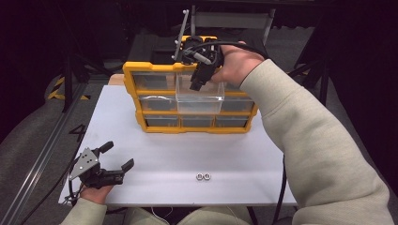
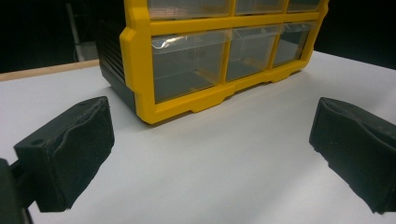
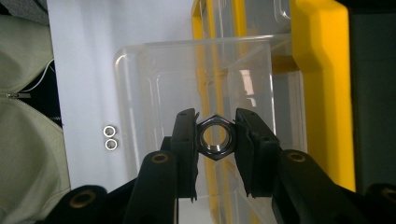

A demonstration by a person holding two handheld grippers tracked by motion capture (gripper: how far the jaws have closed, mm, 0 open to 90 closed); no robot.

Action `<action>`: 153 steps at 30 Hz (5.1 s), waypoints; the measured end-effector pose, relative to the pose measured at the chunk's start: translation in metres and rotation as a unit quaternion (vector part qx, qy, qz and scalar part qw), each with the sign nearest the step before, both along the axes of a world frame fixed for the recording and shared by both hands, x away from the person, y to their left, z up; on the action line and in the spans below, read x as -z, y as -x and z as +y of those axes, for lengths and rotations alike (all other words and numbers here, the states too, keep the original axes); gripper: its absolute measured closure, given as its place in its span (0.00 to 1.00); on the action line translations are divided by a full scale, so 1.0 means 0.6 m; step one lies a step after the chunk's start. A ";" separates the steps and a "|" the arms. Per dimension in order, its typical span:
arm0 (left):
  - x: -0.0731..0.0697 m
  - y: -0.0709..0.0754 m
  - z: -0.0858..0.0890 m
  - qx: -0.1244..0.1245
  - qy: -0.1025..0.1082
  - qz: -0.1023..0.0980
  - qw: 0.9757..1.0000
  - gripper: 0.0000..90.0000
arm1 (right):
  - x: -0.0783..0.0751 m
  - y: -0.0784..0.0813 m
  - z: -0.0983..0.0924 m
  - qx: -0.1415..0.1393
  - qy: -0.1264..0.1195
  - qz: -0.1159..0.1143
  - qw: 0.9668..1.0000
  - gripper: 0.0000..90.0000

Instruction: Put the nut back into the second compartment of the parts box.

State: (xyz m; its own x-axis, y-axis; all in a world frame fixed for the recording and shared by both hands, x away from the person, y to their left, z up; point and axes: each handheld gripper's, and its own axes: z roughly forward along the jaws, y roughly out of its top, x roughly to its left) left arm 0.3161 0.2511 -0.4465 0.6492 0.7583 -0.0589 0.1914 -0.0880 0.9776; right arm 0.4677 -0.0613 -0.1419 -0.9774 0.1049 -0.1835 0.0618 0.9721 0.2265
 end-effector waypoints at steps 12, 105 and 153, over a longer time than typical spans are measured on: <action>0.000 -0.001 0.000 0.000 -0.001 0.003 1.000 0.01 | 0.048 -0.018 0.019 -0.008 0.005 0.022 1.000 0.78; 0.000 -0.004 -0.007 0.004 -0.003 0.003 1.000 0.01 | 0.229 0.144 -0.147 0.028 -0.058 -0.010 0.998 0.24; 0.001 -0.004 -0.007 0.005 -0.003 0.005 1.000 0.01 | 0.443 0.172 -0.087 0.011 -0.029 0.054 0.998 0.27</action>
